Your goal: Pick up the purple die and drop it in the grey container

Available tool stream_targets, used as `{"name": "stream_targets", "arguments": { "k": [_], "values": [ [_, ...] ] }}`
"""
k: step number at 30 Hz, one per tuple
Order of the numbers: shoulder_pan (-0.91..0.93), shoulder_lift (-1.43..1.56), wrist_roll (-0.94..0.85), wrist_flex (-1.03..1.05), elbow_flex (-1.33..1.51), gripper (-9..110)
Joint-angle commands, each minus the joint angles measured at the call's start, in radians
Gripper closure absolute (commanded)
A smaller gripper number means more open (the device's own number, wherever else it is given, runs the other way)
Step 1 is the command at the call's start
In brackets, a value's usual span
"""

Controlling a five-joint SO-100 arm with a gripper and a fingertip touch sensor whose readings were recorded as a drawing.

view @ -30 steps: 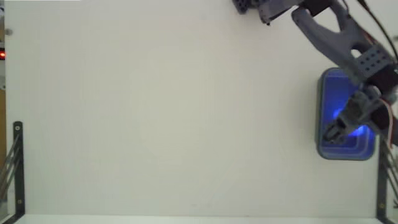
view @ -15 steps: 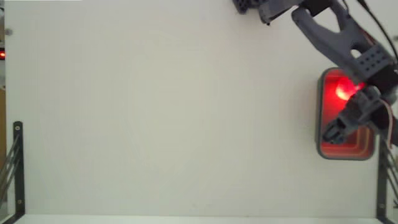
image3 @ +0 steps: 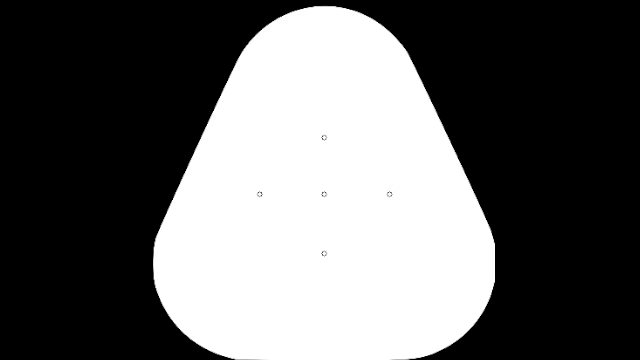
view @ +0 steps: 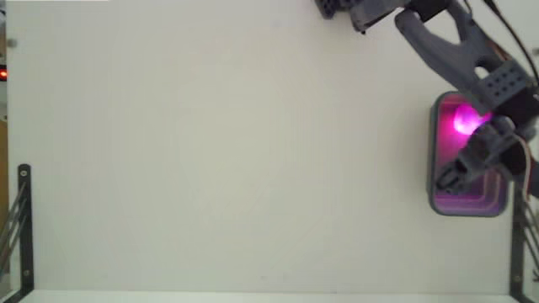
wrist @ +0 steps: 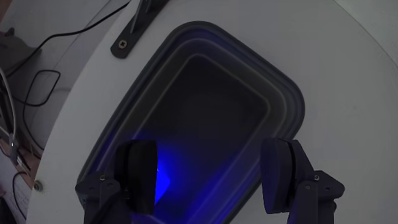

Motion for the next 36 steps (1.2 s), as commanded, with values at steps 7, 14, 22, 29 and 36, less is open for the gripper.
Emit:
{"name": "stream_targets", "arguments": {
  "k": [7, 14, 22, 29, 36],
  "values": [
    [0.031, 0.175, 0.005, 0.015, 0.054, -9],
    [0.083, 0.243, 0.005, 0.015, 0.122, -9],
    [0.154, 0.336, 0.005, 0.016, 0.214, -9],
    [0.227, 0.432, 0.005, 0.016, 0.309, -9],
    [0.305, 0.534, 0.005, 0.017, 0.410, -9]
  ]
}}
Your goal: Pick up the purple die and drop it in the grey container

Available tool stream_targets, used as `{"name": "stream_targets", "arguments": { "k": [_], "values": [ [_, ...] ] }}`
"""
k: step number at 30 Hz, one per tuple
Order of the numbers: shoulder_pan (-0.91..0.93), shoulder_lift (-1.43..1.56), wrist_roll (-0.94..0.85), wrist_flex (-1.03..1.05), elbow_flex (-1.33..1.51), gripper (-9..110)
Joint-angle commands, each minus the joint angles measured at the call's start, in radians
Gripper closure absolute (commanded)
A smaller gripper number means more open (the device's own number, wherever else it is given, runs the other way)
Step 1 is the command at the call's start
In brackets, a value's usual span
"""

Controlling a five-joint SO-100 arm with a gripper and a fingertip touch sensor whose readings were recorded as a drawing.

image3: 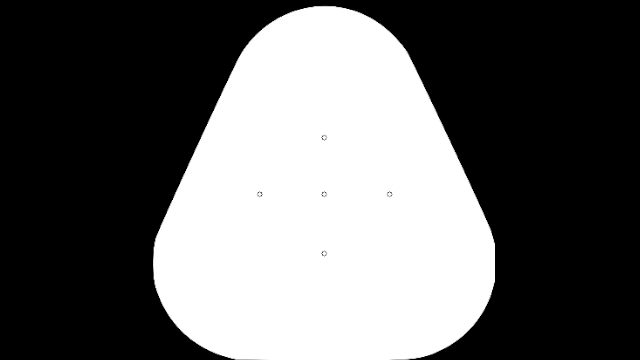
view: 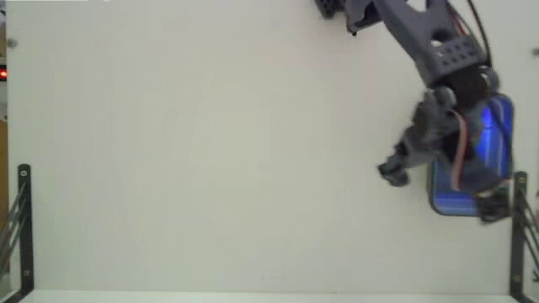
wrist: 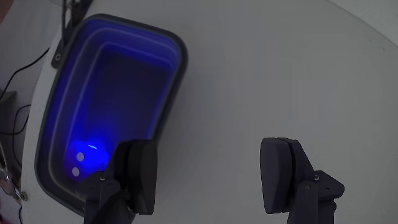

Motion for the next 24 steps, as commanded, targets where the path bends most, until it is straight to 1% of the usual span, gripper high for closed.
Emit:
{"name": "stream_targets", "arguments": {
  "k": [1, 24],
  "values": [
    [0.032, 0.114, 0.003, 0.017, 0.032, -9],
    [0.258, 0.410, 0.003, 0.019, 0.326, -9]
  ]
}}
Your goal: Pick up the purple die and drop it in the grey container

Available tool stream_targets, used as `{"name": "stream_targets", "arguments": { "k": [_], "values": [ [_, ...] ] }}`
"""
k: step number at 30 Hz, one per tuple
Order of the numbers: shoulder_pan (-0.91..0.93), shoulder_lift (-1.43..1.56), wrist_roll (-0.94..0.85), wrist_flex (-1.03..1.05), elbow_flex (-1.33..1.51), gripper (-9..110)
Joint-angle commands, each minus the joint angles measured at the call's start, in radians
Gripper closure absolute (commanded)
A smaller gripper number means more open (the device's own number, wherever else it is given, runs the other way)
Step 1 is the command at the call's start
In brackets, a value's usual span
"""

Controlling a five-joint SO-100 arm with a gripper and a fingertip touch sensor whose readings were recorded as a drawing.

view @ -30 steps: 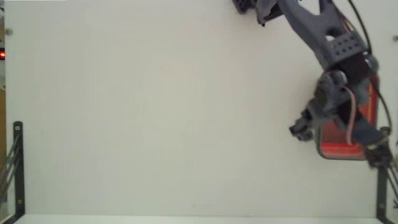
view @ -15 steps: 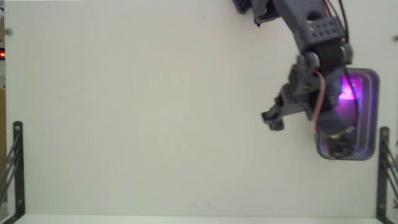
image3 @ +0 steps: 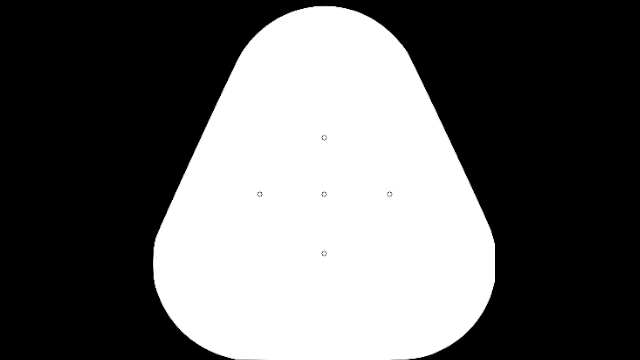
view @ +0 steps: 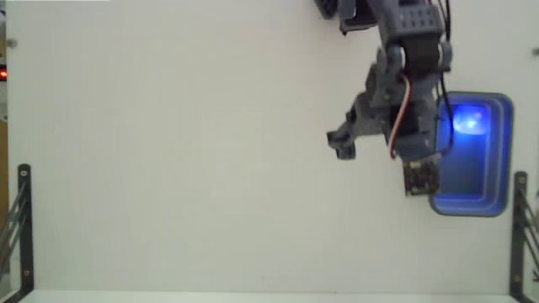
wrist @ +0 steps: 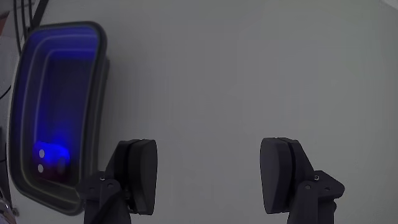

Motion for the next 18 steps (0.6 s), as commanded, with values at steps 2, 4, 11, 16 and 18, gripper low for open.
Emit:
{"name": "stream_targets", "arguments": {
  "k": [2, 4, 11, 16, 18],
  "values": [
    [0.035, 0.092, 0.005, 0.019, 0.033, -9],
    [0.049, 0.109, 0.005, 0.019, 0.051, -9],
    [0.089, 0.162, 0.005, 0.019, 0.103, -9],
    [0.105, 0.183, 0.005, 0.019, 0.124, -9],
    [0.108, 0.187, 0.005, 0.019, 0.128, -9]
  ]
}}
